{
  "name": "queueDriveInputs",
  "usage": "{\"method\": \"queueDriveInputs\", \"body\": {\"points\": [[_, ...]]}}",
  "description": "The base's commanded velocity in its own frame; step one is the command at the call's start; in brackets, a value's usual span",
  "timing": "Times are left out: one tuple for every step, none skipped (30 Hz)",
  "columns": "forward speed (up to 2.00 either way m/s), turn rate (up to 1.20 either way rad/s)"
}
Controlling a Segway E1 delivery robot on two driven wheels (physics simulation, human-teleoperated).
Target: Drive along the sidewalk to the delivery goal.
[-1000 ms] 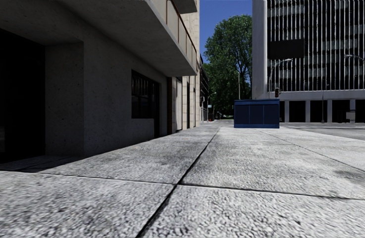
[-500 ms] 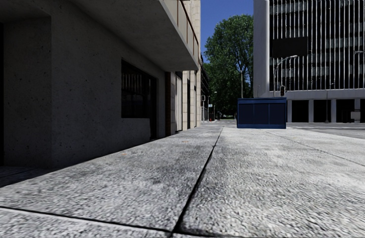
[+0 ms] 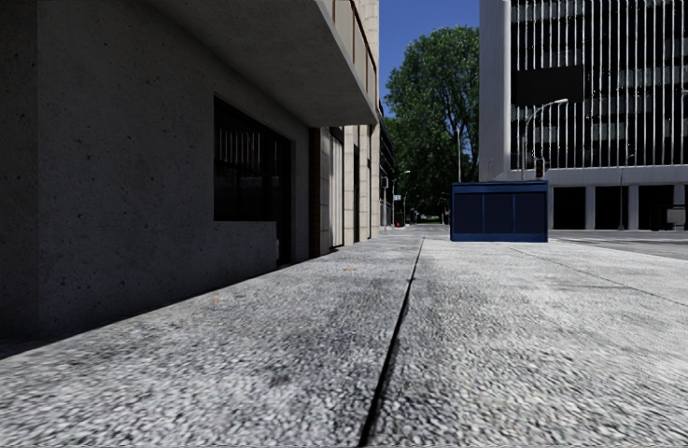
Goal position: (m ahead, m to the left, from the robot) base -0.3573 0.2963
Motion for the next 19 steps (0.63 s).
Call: {"method": "queueDriveInputs", "body": {"points": [[0.00,0.00],[0.00,0.00],[0.00,0.00],[0.00,0.00],[0.00,0.00],[0.00,0.00],[0.00,0.00],[0.00,0.00],[0.00,0.00],[0.00,0.00],[0.00,0.00],[0.00,0.00],[0.00,0.00],[0.00,0.00],[0.00,0.00],[0.00,0.00],[0.00,0.00],[0.00,0.00],[0.00,0.00]]}}
